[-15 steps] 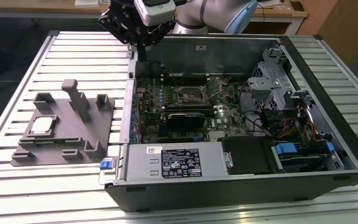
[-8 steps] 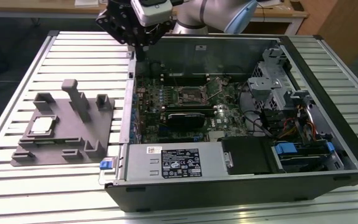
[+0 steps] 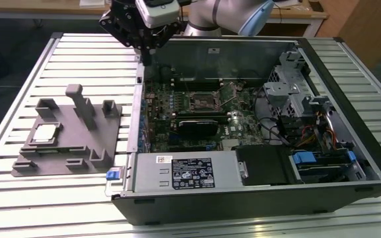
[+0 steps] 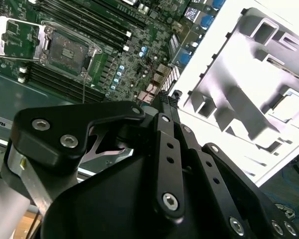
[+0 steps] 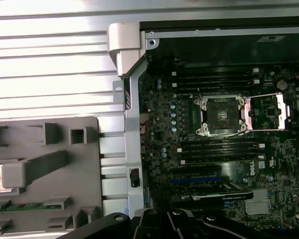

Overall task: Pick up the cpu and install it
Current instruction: 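Reach for the cpu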

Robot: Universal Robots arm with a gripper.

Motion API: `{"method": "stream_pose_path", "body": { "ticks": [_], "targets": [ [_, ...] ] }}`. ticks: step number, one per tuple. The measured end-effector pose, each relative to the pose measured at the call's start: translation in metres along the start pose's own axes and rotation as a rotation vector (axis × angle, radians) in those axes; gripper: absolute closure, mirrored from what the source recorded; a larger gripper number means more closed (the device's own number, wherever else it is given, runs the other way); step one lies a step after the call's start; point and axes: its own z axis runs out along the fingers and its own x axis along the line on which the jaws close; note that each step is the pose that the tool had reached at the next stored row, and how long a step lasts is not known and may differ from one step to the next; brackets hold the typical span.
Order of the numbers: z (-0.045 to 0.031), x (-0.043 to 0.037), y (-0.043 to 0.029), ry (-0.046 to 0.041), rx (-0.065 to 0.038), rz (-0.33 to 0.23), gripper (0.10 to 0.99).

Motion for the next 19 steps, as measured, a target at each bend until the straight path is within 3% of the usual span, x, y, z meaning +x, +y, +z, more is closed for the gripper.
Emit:
{"method": "stream_pose_path", "body": {
  "ticks": [19],
  "targets": [
    [0.0001,0.0123,-0.0009,0.0,0.0,0.0,0.98]
  ]
}}
